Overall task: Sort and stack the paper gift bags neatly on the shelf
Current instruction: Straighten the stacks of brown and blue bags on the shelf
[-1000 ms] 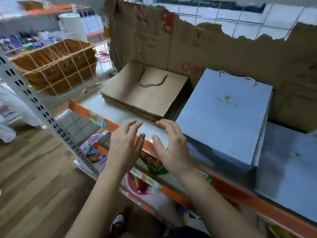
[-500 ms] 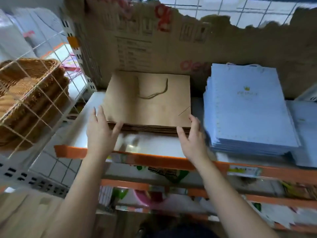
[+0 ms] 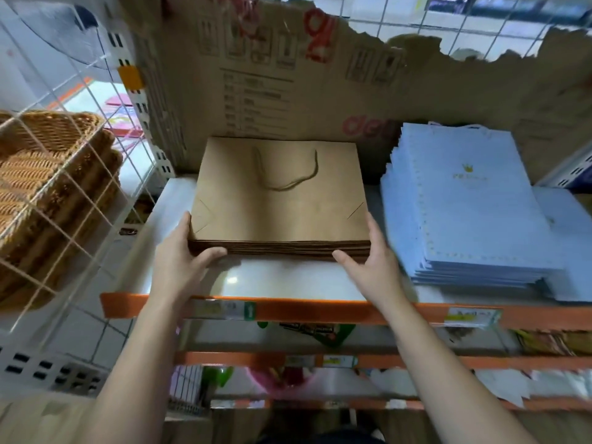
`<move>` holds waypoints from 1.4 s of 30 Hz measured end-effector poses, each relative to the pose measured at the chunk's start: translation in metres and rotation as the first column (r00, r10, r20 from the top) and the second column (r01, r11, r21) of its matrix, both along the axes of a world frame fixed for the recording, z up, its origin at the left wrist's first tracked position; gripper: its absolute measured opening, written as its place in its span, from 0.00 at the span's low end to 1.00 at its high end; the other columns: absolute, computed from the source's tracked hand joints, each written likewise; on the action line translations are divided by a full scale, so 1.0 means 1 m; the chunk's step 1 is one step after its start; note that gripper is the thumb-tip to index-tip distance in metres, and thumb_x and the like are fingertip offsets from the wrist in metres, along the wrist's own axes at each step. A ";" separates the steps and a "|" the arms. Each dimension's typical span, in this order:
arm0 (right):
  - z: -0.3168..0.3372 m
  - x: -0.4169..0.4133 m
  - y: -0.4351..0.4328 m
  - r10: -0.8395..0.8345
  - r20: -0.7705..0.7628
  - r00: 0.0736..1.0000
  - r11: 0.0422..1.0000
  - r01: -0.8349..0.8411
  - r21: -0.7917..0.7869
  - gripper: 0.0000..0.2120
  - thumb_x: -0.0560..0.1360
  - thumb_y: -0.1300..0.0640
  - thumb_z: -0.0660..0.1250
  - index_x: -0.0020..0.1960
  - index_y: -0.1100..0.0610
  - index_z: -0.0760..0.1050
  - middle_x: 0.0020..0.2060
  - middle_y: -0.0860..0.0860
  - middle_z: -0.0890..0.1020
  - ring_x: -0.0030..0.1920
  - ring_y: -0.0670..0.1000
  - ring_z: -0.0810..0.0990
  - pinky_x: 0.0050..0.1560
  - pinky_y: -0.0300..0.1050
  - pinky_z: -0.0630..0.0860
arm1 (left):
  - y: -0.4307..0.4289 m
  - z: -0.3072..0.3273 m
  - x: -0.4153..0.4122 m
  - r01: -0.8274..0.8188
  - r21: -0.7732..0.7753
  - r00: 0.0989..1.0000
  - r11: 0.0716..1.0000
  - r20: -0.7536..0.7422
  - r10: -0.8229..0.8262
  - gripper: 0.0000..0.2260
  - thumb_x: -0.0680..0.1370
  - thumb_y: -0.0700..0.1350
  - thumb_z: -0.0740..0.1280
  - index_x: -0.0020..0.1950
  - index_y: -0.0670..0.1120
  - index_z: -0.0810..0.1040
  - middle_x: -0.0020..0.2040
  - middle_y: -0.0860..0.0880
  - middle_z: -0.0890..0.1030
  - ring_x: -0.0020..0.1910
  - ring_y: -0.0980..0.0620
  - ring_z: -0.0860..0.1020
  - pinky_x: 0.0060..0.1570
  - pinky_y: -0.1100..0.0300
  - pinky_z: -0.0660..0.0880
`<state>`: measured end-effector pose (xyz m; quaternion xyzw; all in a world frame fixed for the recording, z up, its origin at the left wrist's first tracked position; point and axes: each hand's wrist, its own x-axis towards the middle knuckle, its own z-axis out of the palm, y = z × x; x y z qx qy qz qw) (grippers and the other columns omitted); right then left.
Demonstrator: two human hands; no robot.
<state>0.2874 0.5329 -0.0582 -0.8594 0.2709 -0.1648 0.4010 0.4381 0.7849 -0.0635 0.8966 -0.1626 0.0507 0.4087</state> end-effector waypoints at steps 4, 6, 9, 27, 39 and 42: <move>0.000 0.002 0.003 -0.024 -0.055 0.998 1.000 0.023 -0.003 0.43 0.75 0.44 0.68 0.79 0.49 0.44 0.77 0.51 0.59 0.75 0.54 0.59 0.70 0.48 0.60 | 0.007 -0.007 0.012 0.011 -0.045 0.999 0.999 -0.044 -0.013 0.29 0.74 0.50 0.72 0.71 0.43 0.68 0.61 0.45 0.78 0.61 0.44 0.75 0.52 0.56 0.70; -0.002 0.003 0.001 -0.019 -0.050 0.999 1.000 0.018 -0.011 0.38 0.77 0.43 0.64 0.79 0.50 0.48 0.75 0.51 0.63 0.74 0.54 0.61 0.70 0.49 0.61 | 0.007 -0.009 0.015 -0.001 -0.035 1.000 0.999 -0.025 0.000 0.25 0.76 0.51 0.70 0.70 0.44 0.69 0.60 0.44 0.79 0.59 0.43 0.76 0.53 0.52 0.72; -0.002 0.010 -0.004 -0.047 -0.030 0.998 0.998 0.045 -0.042 0.32 0.79 0.44 0.60 0.78 0.53 0.53 0.73 0.53 0.67 0.73 0.54 0.65 0.70 0.50 0.64 | 0.002 -0.008 0.015 -0.011 -0.060 1.000 0.998 0.007 0.012 0.20 0.76 0.49 0.70 0.65 0.45 0.73 0.53 0.47 0.81 0.54 0.44 0.77 0.47 0.55 0.71; -0.004 0.019 -0.027 0.009 -0.056 0.998 0.998 -0.012 -0.059 0.49 0.67 0.64 0.77 0.78 0.49 0.51 0.65 0.50 0.76 0.64 0.53 0.75 0.60 0.43 0.72 | 0.005 0.011 0.039 0.174 0.177 0.983 0.969 -0.096 -0.159 0.36 0.59 0.40 0.82 0.63 0.45 0.69 0.52 0.46 0.81 0.52 0.43 0.77 0.42 0.55 0.71; -0.003 0.031 -0.013 0.004 -0.030 1.000 0.999 -0.003 0.054 0.38 0.79 0.42 0.59 0.79 0.51 0.41 0.77 0.53 0.57 0.76 0.55 0.58 0.71 0.49 0.60 | -0.006 0.018 0.044 0.235 0.075 0.916 0.969 -0.352 -0.194 0.55 0.65 0.40 0.80 0.77 0.40 0.43 0.55 0.47 0.74 0.37 0.61 0.74 0.29 0.73 0.72; 0.000 0.032 -0.015 0.018 -0.089 0.996 1.000 -0.018 0.008 0.39 0.79 0.41 0.59 0.79 0.53 0.40 0.77 0.56 0.57 0.75 0.57 0.59 0.71 0.50 0.61 | -0.005 0.015 0.048 0.201 0.098 0.897 0.975 -0.418 -0.143 0.61 0.64 0.42 0.81 0.77 0.46 0.35 0.59 0.46 0.70 0.45 0.49 0.79 0.31 0.65 0.77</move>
